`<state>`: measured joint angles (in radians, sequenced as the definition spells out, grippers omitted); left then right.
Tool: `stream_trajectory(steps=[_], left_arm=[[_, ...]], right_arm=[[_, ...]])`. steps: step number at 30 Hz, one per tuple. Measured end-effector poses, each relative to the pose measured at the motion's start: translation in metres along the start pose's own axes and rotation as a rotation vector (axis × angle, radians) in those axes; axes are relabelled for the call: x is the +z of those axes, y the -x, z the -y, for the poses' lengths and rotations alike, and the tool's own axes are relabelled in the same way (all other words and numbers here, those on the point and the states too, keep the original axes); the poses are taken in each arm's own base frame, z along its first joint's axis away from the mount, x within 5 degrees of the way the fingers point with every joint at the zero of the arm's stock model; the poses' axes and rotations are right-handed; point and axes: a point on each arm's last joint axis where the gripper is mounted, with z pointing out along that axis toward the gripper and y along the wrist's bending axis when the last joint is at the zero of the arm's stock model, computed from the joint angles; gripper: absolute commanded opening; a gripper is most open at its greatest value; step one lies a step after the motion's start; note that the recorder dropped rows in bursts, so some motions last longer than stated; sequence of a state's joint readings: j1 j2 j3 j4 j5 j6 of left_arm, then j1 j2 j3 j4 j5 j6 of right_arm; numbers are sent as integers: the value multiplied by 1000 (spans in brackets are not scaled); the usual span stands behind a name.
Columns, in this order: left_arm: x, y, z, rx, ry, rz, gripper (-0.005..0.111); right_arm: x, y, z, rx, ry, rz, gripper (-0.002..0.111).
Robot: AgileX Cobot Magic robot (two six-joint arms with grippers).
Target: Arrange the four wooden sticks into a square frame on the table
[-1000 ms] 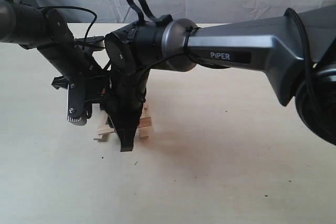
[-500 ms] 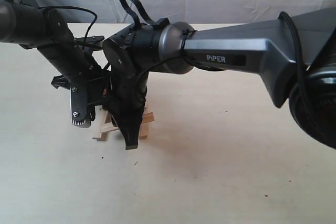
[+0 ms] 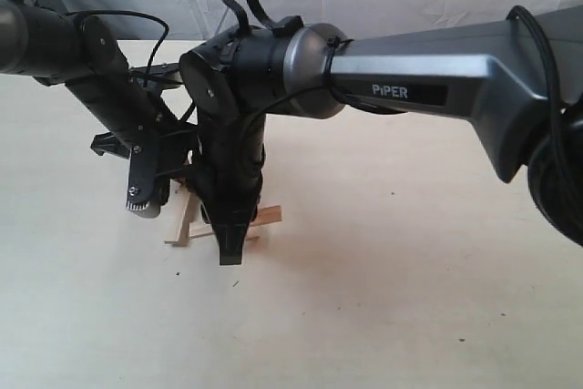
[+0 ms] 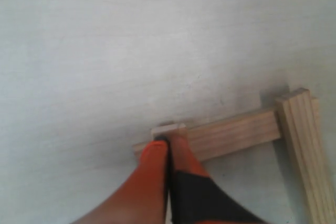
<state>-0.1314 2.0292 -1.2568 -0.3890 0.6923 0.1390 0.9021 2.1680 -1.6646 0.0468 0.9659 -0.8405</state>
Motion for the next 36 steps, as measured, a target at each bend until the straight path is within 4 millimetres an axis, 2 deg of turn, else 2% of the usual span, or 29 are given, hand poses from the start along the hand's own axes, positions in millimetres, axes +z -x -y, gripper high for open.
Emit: stream_trajectory(steps=[5, 10, 13, 15, 21, 29, 36], left_arm=[[0, 0, 0, -1, -1, 0, 0], [0, 0, 0, -2, -1, 0, 0], [0, 0, 0, -3, -3, -2, 0], [0, 0, 0, -4, -4, -1, 0], [0, 0, 0, -6, -5, -3, 0], [0, 0, 0, -6, -5, -3, 0], [0, 0, 1, -6, -6, -5, 0]], right_arm=[[3, 1, -9, 47, 102, 10, -1], [3, 6, -6, 64, 73, 62, -1], [13, 5, -9, 82, 113, 48, -1], [19, 3, -11, 143, 137, 24, -1], [18, 3, -5, 259, 130, 74, -1], [18, 6, -1, 186, 92, 114, -1], [34, 6, 2, 174, 76, 118, -1]])
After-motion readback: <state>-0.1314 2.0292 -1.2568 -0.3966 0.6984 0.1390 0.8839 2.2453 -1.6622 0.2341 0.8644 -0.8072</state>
